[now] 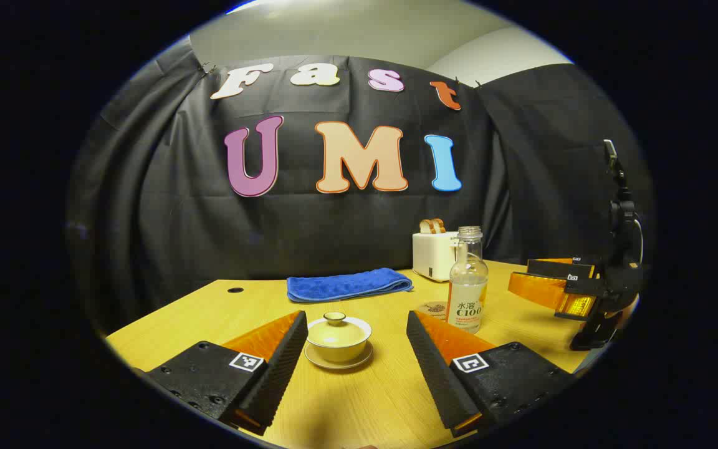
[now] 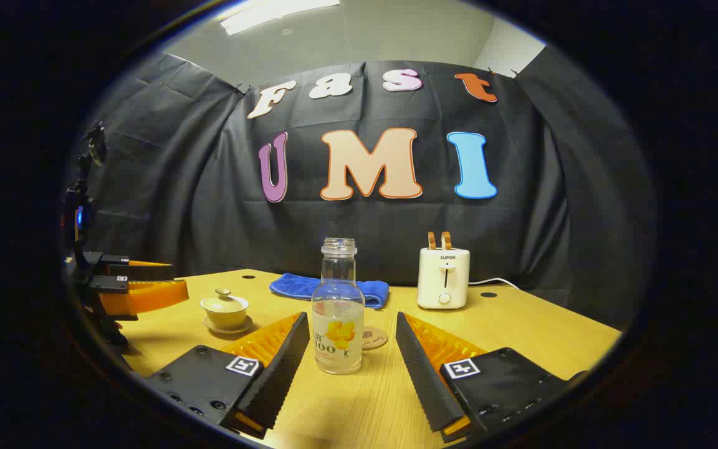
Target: Open the teacup lid with one hand, grasp the water bottle and pour water into the teacup with the other hand; after pouring, place the water bottle on the coaster and then close the teacup lid.
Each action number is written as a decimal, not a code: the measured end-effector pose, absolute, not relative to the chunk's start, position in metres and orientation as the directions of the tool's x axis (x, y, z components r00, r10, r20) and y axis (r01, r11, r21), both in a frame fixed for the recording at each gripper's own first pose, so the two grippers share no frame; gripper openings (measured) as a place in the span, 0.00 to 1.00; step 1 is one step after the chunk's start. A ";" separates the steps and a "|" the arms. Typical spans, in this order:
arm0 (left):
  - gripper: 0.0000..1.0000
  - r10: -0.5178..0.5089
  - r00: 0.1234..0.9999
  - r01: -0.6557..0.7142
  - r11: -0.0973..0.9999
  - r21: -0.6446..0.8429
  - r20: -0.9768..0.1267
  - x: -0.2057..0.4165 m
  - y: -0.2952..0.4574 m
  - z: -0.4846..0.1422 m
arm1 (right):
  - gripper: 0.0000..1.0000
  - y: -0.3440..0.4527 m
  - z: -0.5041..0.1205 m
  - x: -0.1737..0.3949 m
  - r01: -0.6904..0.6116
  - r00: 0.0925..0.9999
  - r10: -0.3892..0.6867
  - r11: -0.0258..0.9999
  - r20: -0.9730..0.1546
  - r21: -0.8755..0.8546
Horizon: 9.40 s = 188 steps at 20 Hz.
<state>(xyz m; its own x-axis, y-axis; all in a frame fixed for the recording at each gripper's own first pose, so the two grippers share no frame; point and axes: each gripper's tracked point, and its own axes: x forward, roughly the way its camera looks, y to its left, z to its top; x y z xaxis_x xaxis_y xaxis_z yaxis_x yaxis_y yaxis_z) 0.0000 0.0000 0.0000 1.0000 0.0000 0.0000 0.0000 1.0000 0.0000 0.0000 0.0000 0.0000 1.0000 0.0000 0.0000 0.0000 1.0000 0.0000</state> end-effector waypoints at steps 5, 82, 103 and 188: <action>0.94 0.008 1.000 -0.008 1.000 -0.010 -0.024 -0.002 0.001 -0.011 | 0.84 0.003 -0.009 0.003 -0.011 1.000 0.011 1.000 -0.021 0.000; 0.28 0.150 0.988 -0.151 0.988 -0.029 -0.024 0.054 0.068 -0.013 | 0.94 0.018 -0.025 0.052 -0.063 0.993 0.066 0.997 -0.097 0.036; 0.28 0.124 0.992 -0.125 0.992 -0.026 -0.022 0.041 0.072 -0.015 | 0.91 0.032 -0.047 0.079 -0.132 0.966 0.134 0.991 -0.220 0.026; 0.28 0.266 0.964 -0.267 0.964 -0.022 -0.026 0.017 0.118 -0.020 | 0.80 0.128 0.024 0.142 0.067 0.992 0.120 -0.374 0.023 -0.925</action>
